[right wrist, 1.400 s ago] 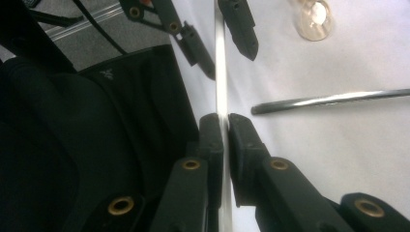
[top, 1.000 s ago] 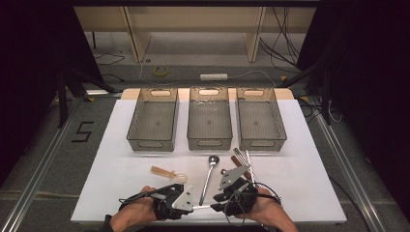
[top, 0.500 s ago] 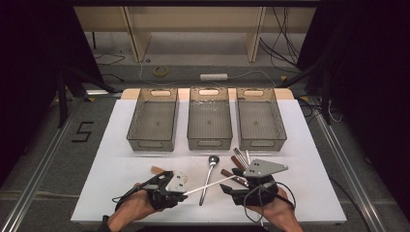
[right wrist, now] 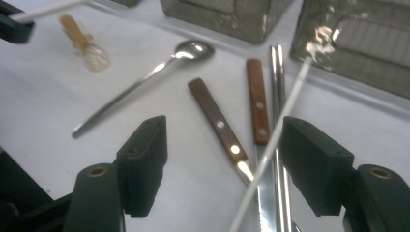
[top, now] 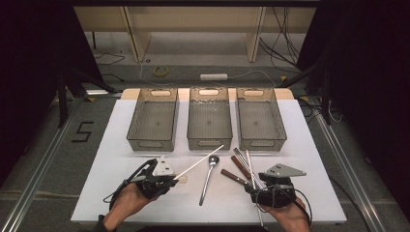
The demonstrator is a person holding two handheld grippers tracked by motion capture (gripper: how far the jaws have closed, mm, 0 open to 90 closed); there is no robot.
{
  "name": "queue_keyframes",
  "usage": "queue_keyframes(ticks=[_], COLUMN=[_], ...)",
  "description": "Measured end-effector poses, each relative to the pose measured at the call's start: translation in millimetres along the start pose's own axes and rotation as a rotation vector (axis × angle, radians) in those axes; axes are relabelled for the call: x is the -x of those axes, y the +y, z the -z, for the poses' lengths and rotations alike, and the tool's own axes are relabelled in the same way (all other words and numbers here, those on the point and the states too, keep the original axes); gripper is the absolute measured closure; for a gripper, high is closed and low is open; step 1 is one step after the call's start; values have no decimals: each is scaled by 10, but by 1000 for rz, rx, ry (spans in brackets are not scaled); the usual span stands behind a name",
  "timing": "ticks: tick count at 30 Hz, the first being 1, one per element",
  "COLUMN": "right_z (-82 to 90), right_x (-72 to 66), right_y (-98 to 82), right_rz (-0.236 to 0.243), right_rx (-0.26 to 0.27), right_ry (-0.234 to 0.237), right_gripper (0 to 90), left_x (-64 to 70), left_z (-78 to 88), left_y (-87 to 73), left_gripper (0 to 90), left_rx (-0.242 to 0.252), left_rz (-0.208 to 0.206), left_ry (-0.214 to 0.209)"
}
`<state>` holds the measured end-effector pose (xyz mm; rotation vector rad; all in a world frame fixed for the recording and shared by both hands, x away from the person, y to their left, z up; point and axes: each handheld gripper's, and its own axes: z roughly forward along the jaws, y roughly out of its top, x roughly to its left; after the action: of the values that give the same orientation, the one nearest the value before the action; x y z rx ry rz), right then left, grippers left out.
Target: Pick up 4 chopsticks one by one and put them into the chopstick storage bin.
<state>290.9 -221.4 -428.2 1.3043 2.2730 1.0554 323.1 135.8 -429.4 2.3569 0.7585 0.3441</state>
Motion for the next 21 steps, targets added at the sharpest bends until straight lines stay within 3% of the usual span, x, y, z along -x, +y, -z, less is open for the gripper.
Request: queue_keyframes(ticks=[9,13,16,17,21], right_z=[-13,-22,-45,-54,-80], right_x=[49,46,40,39,37], right_y=[-86,-119,-136,-142,-155], right_rz=[-46,-52,-56,-59,-64], right_rx=[-34,-50,-64,-64,-73], right_ry=[-36,-36,-36,-36,-32], right_gripper=[382,406,406,405,387], left_x=[-113,-186,-224,-266,-343], left_z=[49,93,116,135,167], left_y=[-34,-45,-46,-42,-37], left_gripper=[830,830,830,830,830], left_rx=[22,46,51,64,74], left_rz=[71,116,127,150,170], left_ry=[32,40,50,56,70])
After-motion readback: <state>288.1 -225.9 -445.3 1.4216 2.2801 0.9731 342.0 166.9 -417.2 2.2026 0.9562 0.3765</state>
